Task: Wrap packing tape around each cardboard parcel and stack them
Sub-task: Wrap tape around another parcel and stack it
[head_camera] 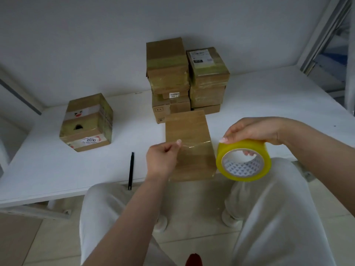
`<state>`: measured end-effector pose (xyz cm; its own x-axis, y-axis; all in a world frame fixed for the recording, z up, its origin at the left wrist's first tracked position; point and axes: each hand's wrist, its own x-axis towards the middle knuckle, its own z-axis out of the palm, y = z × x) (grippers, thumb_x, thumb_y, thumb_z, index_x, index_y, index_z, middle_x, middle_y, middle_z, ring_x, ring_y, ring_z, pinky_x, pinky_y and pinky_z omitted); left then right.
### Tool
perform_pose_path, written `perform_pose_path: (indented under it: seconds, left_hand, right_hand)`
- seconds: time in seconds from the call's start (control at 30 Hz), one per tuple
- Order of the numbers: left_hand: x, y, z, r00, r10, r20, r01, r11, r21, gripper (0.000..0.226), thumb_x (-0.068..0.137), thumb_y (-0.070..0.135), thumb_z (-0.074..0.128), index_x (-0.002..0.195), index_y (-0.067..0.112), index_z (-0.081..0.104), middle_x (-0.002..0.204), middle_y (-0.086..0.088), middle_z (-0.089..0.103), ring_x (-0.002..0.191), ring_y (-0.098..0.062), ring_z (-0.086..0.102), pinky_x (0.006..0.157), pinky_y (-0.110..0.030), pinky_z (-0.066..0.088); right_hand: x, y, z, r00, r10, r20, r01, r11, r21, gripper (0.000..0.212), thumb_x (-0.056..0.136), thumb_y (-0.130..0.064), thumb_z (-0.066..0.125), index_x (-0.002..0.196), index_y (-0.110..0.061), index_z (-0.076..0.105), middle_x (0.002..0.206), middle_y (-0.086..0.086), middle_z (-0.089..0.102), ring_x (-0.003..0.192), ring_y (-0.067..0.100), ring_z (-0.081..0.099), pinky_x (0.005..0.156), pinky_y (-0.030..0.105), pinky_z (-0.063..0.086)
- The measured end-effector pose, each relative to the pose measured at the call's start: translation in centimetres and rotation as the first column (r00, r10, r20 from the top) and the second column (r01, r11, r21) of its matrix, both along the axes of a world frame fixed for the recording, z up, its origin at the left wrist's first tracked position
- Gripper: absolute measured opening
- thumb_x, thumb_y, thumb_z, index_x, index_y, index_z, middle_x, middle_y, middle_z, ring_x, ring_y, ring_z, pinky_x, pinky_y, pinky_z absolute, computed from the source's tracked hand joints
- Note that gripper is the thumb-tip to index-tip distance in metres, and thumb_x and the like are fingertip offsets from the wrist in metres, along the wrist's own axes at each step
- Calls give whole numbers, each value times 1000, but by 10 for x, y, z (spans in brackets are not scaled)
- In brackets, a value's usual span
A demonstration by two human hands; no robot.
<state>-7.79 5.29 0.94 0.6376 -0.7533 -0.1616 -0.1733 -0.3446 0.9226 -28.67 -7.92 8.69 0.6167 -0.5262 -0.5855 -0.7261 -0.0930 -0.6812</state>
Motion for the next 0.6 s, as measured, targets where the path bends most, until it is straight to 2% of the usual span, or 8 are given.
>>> perform_pose_path:
  seconds: [0.07, 0.13, 0.2, 0.27, 0.37, 0.43, 0.47, 0.6]
  left_hand:
    - [16, -4, 4, 999, 21, 42, -21, 1000, 8, 27, 89, 37, 69, 71, 19, 76, 74, 5, 72, 72, -13, 65, 80, -40, 59]
    - [23, -9, 1, 988, 2, 153, -7, 999, 33, 38, 89, 40, 67, 64, 12, 71, 67, 3, 63, 66, -14, 57, 73, -37, 59]
    - [21, -12, -3, 956, -23, 291, -1, 997, 83, 49, 91, 37, 65, 52, 8, 56, 51, 5, 48, 51, -11, 42, 55, -25, 46]
    - [19, -15, -8, 917, -27, 398, -16, 994, 105, 48, 94, 30, 62, 50, 12, 53, 47, 1, 46, 48, -14, 39, 54, -24, 35]
    - [19, -16, -8, 896, -51, 440, -18, 988, 151, 23, 95, 30, 59, 95, 13, 75, 73, -8, 68, 73, -23, 62, 63, -23, 42]
    - [18, -17, -8, 894, -64, 444, -31, 978, 205, 44, 96, 31, 59, 137, 17, 55, 76, -5, 70, 84, -22, 67, 73, -22, 43]
    - [19, -18, -9, 892, -70, 447, -38, 973, 227, 57, 96, 33, 60, 147, 16, 40, 77, -3, 71, 86, -21, 68, 74, -23, 43]
    - [24, -24, -26, 822, -103, 561, -52, 966, 254, 65, 94, 40, 60, 149, 16, 34, 89, -2, 72, 92, -21, 67, 78, -31, 52]
  right_hand:
    - [-1, -7, 3, 998, -62, 23, 62, 997, -40, 62, 55, -62, 78, 92, -12, 74, 84, 10, 74, 68, 19, 68, 73, 35, 54]
    - [7, -12, 5, 991, -125, 50, 130, 987, -97, 53, 58, -60, 74, 82, -13, 73, 76, 8, 72, 66, 19, 66, 70, 33, 52]
    - [22, -15, 1, 994, -110, -26, 98, 954, -283, 47, 66, -60, 76, 82, -16, 72, 82, 3, 70, 75, 18, 66, 72, 33, 53]
    - [40, -13, -5, 985, -91, -145, 6, 866, -501, 45, 72, -64, 72, 84, -20, 70, 89, -2, 66, 82, 16, 62, 72, 33, 50]
    - [58, -13, -9, 965, -60, -256, -108, 797, -594, 48, 76, -66, 66, 85, -19, 69, 88, -3, 65, 83, 18, 60, 64, 28, 41]
    - [67, -15, -11, 950, -42, -309, -159, 788, -595, 51, 78, -65, 65, 84, -14, 70, 83, 0, 65, 79, 19, 62, 58, 27, 35]
    - [70, -16, -12, 944, -39, -328, -174, 785, -595, 51, 78, -64, 65, 82, -13, 69, 79, 0, 64, 77, 19, 61, 57, 26, 34]
    - [80, -21, -12, 917, -32, -397, -223, 785, -578, 46, 79, -64, 64, 75, -18, 60, 75, -3, 60, 70, 15, 55, 59, 28, 35]
